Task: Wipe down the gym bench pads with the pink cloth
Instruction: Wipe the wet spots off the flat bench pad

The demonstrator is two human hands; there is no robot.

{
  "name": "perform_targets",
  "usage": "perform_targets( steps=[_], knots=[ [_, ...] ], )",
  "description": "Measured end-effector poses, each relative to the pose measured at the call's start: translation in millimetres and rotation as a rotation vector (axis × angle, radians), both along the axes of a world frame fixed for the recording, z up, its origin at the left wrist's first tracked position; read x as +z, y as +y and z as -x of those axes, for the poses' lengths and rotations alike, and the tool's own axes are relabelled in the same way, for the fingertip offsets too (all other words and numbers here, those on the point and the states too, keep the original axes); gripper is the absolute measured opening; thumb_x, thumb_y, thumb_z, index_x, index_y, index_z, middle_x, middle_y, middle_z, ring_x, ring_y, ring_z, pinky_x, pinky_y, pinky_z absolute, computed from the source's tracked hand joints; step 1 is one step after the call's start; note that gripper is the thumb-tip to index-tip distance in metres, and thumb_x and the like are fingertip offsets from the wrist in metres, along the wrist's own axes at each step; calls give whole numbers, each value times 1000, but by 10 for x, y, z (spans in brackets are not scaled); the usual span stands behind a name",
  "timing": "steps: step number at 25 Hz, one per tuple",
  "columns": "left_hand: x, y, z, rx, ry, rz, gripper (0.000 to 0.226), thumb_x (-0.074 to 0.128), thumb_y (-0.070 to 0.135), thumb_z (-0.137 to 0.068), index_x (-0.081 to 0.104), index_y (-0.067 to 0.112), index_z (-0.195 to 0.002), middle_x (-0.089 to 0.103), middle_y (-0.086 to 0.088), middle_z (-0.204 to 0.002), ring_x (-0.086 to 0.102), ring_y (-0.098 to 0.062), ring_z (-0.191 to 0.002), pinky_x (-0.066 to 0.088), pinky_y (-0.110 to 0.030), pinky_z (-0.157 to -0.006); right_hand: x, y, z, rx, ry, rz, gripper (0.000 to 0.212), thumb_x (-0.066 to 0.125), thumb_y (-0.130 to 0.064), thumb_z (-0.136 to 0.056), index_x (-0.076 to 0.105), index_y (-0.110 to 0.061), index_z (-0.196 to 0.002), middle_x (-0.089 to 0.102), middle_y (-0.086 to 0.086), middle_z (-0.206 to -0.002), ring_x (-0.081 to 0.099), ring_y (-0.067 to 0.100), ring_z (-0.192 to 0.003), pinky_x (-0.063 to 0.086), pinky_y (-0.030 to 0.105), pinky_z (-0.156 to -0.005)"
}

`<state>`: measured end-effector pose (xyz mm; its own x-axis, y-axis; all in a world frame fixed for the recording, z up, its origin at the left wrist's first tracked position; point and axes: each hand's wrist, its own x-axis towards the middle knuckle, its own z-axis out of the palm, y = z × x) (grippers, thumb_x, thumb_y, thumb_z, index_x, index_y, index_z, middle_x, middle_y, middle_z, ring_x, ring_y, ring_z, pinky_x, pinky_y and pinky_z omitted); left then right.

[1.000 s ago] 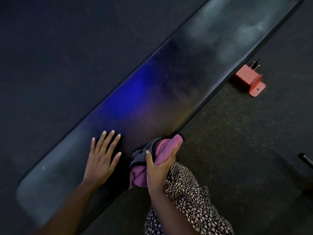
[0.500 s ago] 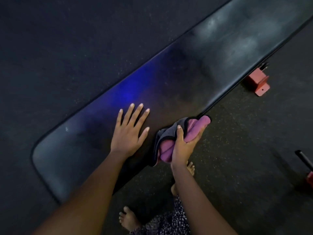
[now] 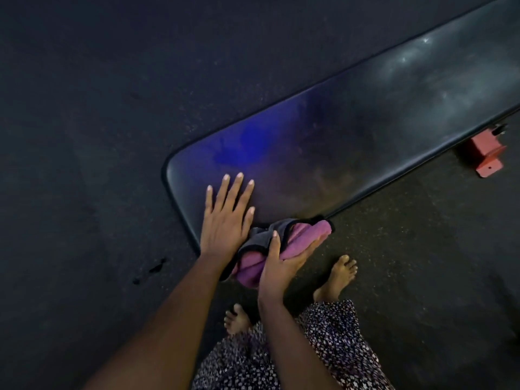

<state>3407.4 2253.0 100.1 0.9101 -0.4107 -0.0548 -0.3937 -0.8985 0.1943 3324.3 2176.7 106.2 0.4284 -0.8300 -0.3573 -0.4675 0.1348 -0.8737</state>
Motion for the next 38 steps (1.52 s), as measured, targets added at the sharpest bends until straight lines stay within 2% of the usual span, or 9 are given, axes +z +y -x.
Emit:
perform_targets(
  steps=[3,6,8,11,17,22,27,32,38],
  knots=[
    [70,133,149,149,53,208,54,21,37,-95,27,19,-146,25,-3,-155,13,-20,-145,2,-43,-116,27,159,110,91,6,43,85,68,-15,-83,13,-15,-147,17,6,-150,20,17,-138,10,0,-103],
    [11,382,671,571,73,393,59,29,42,-94,24,18,-147,15,-6,-157,9,-22,-145,-1,-41,-115,52,232,278,339,78,262,72,60,-43,-83,24,-34,-144,27,23,-143,32,37,-130,27,31,-108],
    [11,352,887,979,248,819,62,38,43,-95,18,20,-149,12,-7,-157,13,-22,-144,9,-39,-117,10,202,382,580,178,488,64,49,-53,-80,29,-40,-139,31,24,-141,35,39,-126,33,41,-105],
    [123,242,846,1465,634,1704,54,32,45,-98,32,17,-144,41,-5,-143,41,-21,-130,34,-36,-108,-13,-44,435,914,239,853,59,47,-54,-79,35,-42,-135,31,17,-138,37,36,-119,40,50,-97],
    [111,393,875,1573,766,2075,72,25,68,-88,51,16,-130,52,-13,-133,55,-24,-109,47,-32,-82,115,-523,97,1642,-9,1485,86,73,-53,-60,31,-49,-135,32,10,-136,38,28,-109,47,44,-80],
    [71,525,977,1481,769,2205,77,21,71,-87,44,19,-138,56,-11,-130,57,-25,-111,49,-34,-82,459,-45,-585,2293,-308,1623,60,60,-58,-68,52,-44,-126,45,5,-139,43,26,-114,44,41,-83],
    [69,654,926,1485,736,2229,70,20,70,-87,35,29,-143,47,-13,-139,48,-31,-122,37,-43,-101,597,770,-1339,2602,-152,1683,52,46,-62,-80,58,-31,-121,45,3,-133,39,25,-116,33,39,-88],
    [86,741,515,1471,734,1899,66,15,64,-92,39,25,-140,54,-4,-130,52,-21,-112,38,-37,-96,610,1132,-2183,2616,-89,1786,54,45,-63,-80,55,-33,-124,48,4,-127,40,23,-111,30,35,-82],
    [210,538,-187,1506,581,1399,67,21,63,-92,39,21,-140,45,-9,-143,40,-28,-131,29,-37,-106,575,1207,-2549,2849,-85,1731,58,37,-62,-83,42,-36,-134,42,7,-136,39,24,-120,31,36,-85]
  ],
)
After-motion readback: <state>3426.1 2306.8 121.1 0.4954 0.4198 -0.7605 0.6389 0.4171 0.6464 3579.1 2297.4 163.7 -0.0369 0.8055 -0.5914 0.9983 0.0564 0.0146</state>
